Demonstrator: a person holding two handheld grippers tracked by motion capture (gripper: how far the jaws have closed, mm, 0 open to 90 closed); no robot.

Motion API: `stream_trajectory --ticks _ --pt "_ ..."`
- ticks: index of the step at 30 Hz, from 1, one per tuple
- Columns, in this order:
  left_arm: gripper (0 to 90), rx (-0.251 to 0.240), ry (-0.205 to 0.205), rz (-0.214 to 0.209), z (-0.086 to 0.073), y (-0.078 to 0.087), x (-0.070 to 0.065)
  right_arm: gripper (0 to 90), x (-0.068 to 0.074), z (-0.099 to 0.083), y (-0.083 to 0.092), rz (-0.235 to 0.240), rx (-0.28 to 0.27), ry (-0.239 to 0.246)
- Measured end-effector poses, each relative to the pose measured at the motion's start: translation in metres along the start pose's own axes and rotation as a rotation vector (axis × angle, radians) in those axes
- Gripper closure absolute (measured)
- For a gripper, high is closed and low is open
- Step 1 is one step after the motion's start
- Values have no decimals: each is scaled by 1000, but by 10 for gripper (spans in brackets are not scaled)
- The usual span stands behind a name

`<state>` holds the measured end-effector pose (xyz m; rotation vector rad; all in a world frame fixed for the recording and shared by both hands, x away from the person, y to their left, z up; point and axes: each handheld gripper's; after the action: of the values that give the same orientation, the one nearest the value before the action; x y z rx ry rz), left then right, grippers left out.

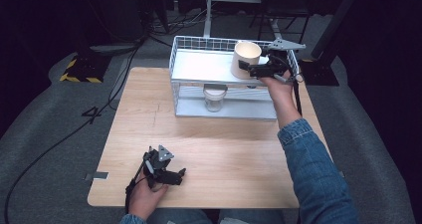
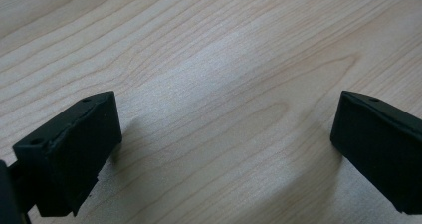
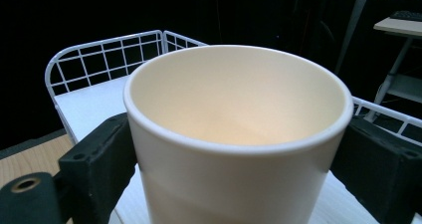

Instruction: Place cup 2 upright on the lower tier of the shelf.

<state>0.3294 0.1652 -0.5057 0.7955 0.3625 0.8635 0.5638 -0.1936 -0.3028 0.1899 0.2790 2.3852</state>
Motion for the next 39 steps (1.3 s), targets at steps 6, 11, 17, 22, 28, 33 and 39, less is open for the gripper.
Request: stream_trajectory --ticks 6,11,17,22,28,33,39 --pt "1 0 0 0 0 0 0 87 1 2 1 -13 5 9" --pt "1 0 0 0 0 0 0 46 1 5 6 -19 -11 -6" --pt "1 0 -3 0 0 0 0 23 3 10 18 -31 -31 -18" --pt "1 0 -7 -4 0 0 1 20 6 14 34 -22 -10 -30" --pt "1 -1 -6 -7 0 0 1 20 12 15 52 -25 10 -21" --pt "1 -1 -7 -7 0 0 1 20 18 15 69 -17 22 -3" --pt "1 -1 -7 -7 0 0 1 20 24 12 84 -3 31 0"
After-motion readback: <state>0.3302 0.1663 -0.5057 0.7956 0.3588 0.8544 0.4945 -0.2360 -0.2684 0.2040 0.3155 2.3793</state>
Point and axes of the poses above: each handheld gripper's, and its own axes: y roughly backward along the jaws, z roughly out of its top, x roughly to its left, and after that the axes turned 4 degrees about -y, right-handed
